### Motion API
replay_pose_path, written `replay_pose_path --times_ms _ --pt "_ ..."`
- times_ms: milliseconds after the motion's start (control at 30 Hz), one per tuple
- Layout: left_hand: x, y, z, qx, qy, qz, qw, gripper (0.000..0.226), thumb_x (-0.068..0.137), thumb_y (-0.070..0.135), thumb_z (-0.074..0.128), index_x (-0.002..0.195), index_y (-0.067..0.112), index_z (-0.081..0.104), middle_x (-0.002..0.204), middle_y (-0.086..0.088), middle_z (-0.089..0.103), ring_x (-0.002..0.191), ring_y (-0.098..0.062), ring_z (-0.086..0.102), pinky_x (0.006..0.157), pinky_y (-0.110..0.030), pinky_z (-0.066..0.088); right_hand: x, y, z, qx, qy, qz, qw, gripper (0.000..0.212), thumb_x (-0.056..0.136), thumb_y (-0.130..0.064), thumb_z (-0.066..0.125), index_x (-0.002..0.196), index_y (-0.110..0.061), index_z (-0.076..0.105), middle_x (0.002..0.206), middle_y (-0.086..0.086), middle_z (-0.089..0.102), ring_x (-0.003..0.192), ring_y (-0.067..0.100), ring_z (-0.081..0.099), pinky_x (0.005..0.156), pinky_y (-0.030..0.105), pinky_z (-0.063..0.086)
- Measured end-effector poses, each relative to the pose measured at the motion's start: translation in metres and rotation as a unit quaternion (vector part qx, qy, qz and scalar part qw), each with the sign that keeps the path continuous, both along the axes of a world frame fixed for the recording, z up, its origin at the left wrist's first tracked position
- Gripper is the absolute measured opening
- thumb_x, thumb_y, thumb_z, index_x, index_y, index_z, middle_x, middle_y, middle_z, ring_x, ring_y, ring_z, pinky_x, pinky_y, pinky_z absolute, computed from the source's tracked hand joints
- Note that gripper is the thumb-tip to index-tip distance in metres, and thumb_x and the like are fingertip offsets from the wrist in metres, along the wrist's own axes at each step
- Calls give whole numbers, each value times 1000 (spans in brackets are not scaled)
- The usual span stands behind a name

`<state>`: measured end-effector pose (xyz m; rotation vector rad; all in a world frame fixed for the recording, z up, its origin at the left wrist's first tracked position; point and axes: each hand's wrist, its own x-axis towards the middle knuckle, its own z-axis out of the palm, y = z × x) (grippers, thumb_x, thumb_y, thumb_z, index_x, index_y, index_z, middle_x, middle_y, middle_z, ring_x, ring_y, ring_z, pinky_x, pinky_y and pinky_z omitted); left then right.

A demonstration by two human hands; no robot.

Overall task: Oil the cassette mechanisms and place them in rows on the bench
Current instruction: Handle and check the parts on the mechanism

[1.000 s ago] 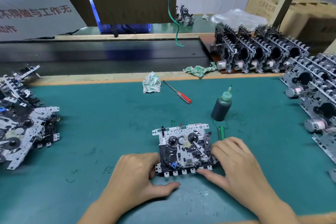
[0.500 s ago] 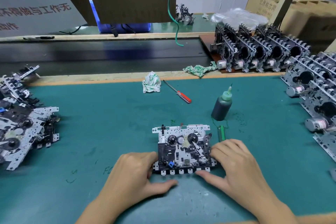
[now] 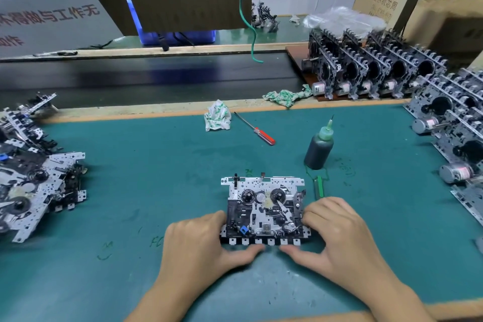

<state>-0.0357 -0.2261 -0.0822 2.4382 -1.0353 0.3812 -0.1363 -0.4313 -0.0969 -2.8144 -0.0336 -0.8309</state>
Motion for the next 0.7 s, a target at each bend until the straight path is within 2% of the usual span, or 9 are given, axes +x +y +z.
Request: replay_pose_path --times_ms 100,267,333,467,600,700 --pt "0 -3 -2 -16 -3 18 1000 57 57 74 51 54 24 25 33 1 37 28 -19 40 38 -17 22 0 -1 1 11 3 17 1000 52 71 -62 62 61 -11 58 65 -3 55 60 20 51 74 29 39" --pt "8 1 1 -9 16 -29 999 64 53 84 48 56 26 23 35 3 37 30 -15 36 33 -18 28 1 4 0 -11 -7 -19 1000 51 78 -61 56 60 -13 56 62 -5 53 60 19 52 74 27 38" --pt "8 2 0 -2 29 -36 999 64 52 86 48 53 25 27 35 3 38 31 -13 37 33 -18 30 1 3 1 -16 -1 -21 1000 52 74 -64 57 61 -13 57 63 -5 54 62 20 53 76 27 38" --pt "6 6 -8 29 25 -60 997 67 56 86 49 48 19 52 36 3 39 32 -10 41 32 -18 33 2 6 2 -27 -9 -56 998 54 71 -65 57 60 -12 57 61 -4 54 61 20 55 74 30 39" --pt "2 1 -8 8 28 -12 999 59 59 77 50 44 20 50 34 -1 40 31 -18 41 32 -16 32 2 2 4 -42 15 -24 999 49 74 -60 56 63 -11 53 65 -3 49 62 21 49 72 29 38" --pt "4 1 -9 1 36 1 999 61 58 79 48 44 20 49 34 -1 40 32 -21 41 30 -23 36 3 -1 4 -63 21 -2 998 47 79 -55 53 64 -11 55 66 -2 53 62 21 52 73 29 38"
